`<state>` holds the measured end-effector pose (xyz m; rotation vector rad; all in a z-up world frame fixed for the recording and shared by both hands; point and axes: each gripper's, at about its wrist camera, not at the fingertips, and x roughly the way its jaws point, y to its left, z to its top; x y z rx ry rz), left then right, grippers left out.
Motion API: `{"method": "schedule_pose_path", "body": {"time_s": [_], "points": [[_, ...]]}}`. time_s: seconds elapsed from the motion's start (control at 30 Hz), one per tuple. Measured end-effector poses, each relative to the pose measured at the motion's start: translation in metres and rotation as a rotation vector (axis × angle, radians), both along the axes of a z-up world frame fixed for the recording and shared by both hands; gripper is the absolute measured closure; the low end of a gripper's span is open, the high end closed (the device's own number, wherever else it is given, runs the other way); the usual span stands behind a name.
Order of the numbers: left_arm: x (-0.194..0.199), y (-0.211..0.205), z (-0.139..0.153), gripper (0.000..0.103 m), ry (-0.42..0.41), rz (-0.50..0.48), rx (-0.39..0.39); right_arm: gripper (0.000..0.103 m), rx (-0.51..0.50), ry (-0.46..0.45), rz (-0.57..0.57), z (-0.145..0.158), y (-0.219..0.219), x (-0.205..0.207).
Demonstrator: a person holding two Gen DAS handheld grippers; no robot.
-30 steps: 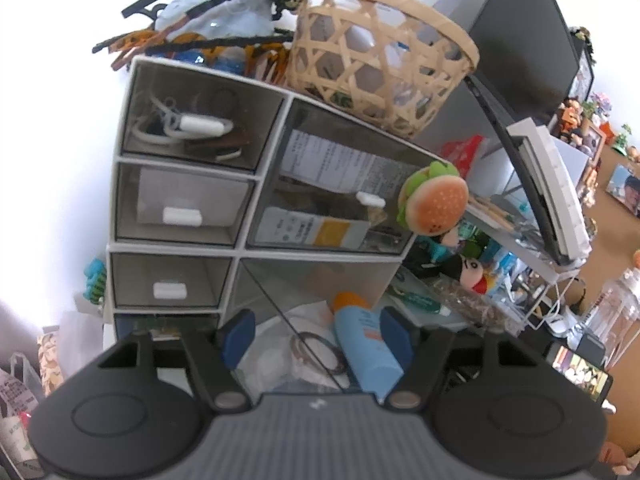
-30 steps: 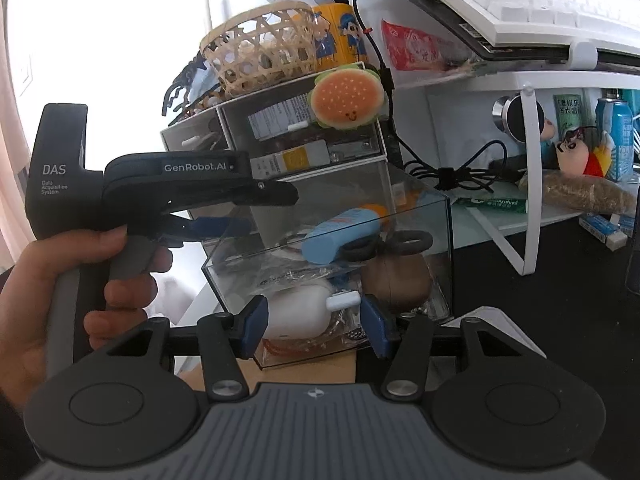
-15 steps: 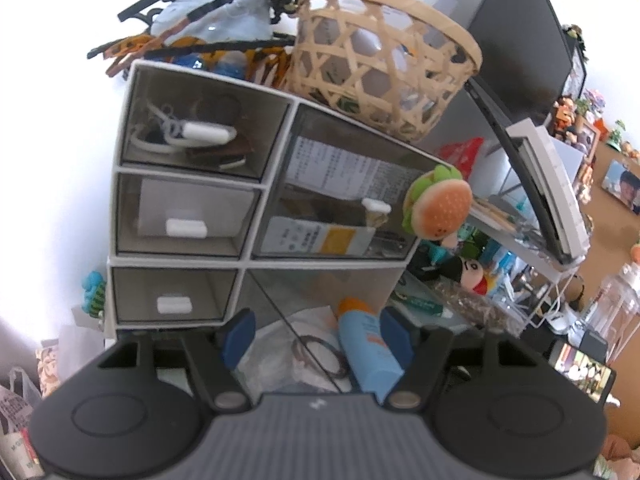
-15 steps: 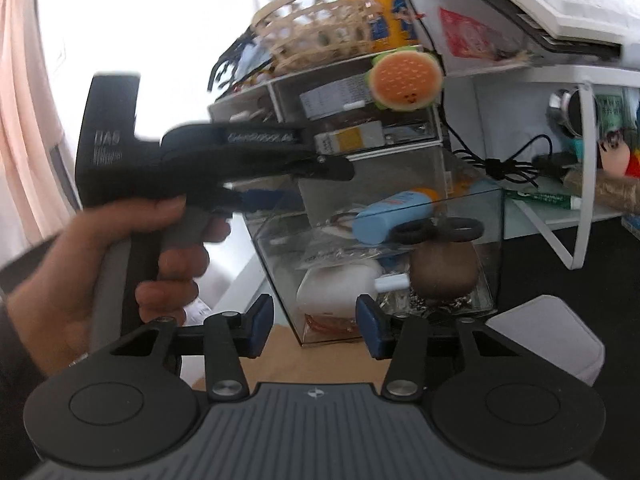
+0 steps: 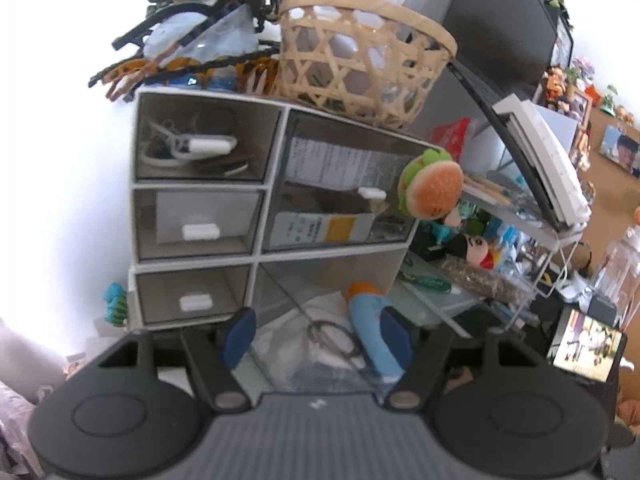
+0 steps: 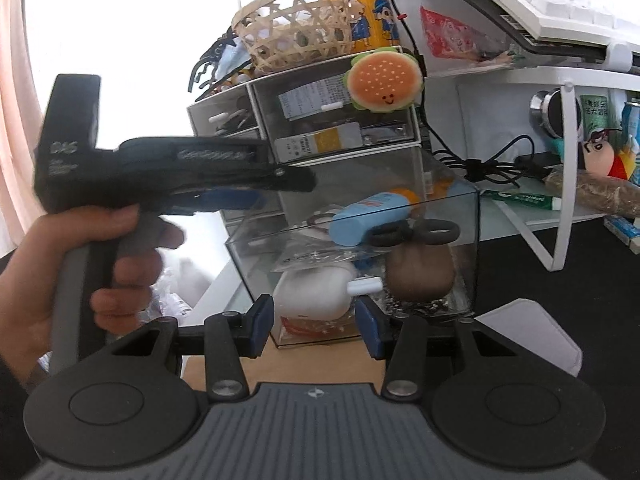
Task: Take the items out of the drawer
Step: 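Withdraw the left tool from the drawer without the bottle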
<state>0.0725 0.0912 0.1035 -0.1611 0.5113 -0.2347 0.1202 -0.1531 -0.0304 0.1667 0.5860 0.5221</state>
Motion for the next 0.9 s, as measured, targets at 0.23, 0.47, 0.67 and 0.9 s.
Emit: {"method": "schedule_pose_path", "body": {"time_s": [0.23, 0.47, 0.67, 0.9], "points": [[-0.036, 0.026, 0.017, 0.031, 0.003, 0.011, 0.01, 0.052, -0.012, -0.03, -0.039, 0.001, -0.005, -0.001], [-0.035, 0.045, 0.017, 0.03, -0.001, 0.017, 0.0, 0.052, -0.017, -0.046, -0.056, 0.006, -0.003, 0.0], [-0.012, 0.032, -0.011, 0.02, -0.026, 0.042, -0.012, 0.052, -0.02, -0.048, -0.055, 0.007, -0.003, 0.0], [0.031, -0.004, -0.058, 0.017, -0.037, 0.037, -0.006, 0.053, -0.026, -0.062, -0.054, 0.014, 0.001, -0.001]]}}
